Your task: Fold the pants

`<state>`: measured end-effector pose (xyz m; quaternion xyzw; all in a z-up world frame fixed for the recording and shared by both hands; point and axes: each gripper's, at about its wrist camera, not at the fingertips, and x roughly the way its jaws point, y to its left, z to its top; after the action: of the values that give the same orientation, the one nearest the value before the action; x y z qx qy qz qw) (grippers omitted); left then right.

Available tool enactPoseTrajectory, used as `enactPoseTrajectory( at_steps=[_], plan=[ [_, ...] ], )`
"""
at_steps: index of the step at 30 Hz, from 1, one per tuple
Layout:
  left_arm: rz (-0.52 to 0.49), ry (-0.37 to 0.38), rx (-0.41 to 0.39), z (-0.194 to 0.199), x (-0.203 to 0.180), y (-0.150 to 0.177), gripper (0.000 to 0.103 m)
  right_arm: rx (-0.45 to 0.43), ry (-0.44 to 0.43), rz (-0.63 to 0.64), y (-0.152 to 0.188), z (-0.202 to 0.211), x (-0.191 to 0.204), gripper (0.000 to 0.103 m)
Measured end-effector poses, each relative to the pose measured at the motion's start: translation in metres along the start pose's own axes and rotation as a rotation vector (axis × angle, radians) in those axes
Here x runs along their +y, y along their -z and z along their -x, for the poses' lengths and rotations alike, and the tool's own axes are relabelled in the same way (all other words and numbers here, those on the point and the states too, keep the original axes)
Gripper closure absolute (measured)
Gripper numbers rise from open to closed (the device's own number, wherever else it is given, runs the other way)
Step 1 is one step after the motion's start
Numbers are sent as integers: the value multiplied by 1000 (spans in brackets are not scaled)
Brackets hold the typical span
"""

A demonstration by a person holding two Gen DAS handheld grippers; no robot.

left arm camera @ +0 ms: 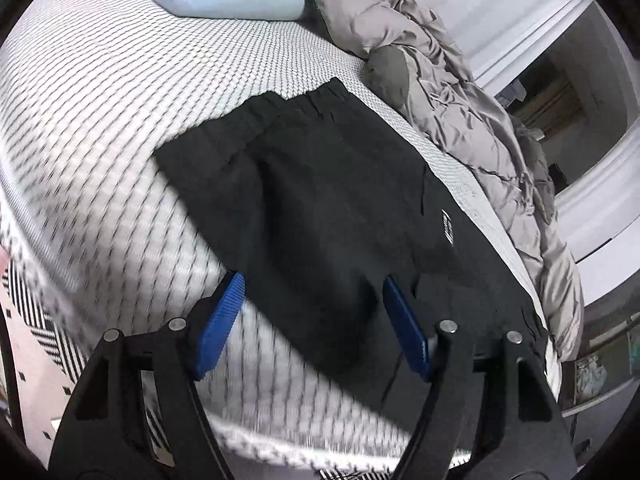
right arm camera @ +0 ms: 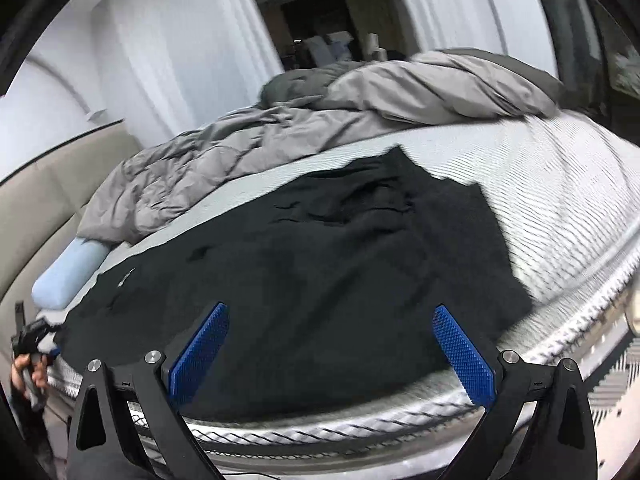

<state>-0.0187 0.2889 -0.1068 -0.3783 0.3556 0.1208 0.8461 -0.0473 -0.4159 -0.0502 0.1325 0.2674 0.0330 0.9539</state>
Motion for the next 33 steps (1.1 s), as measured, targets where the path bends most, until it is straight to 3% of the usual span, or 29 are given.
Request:
enactPoseTrajectory(
  at_steps=[5, 7, 9, 11, 12, 13, 14, 16, 17, 20, 22, 25, 27, 28, 30, 33],
  plan=[
    [-22, 2, 20, 2, -8, 14, 32, 33, -1, -105, 10, 5, -41, 0],
    [-1, 30, 17, -9, -8, 7, 25, 63, -46, -194, 14, -1, -54, 0],
    [26, 23, -4, -20, -4, -5, 25, 86, -130, -286, 14, -13, -66, 0],
    [45, 19, -19, -24, -3, -14, 25, 70, -159, -333, 8, -23, -74, 2],
    [41, 16, -34, -25, -4, -19, 31, 63, -147, -371, 4, -28, -80, 7],
    [36, 0, -41, -27, -5, -23, 46, 54, -163, -416, -2, -35, -88, 10],
    [41, -20, -42, -30, -4, -26, 54, 49, -180, -433, -5, -39, -93, 11],
    [60, -19, -35, -33, -1, -30, 83, 84, -162, -471, -14, -54, -100, 33],
    [68, -16, -35, -33, 0, -32, 87, 79, -151, -460, -18, -57, -99, 38],
    [60, 29, -52, -18, -2, -35, 98, 64, -108, -412, -37, -60, -93, 81],
    [11, 23, -79, -4, -8, -32, 98, 32, -84, -369, -56, -55, -88, 86],
    [-19, 2, -38, -4, -3, -15, 98, 21, -8, -325, -71, -40, -86, 87],
    [-43, -12, 9, -16, 5, -4, 97, 59, 21, -363, -59, -41, -100, 86],
    [-41, 13, -7, -14, 7, -1, 96, 96, 30, -371, -50, -46, -106, 84],
    [-37, 46, -5, -6, 8, 1, 91, 127, -19, -414, -34, -51, -117, 76],
    [-20, 78, 4, 2, 8, -1, 70, 116, -110, -424, -24, -43, -114, 59]
  ],
)
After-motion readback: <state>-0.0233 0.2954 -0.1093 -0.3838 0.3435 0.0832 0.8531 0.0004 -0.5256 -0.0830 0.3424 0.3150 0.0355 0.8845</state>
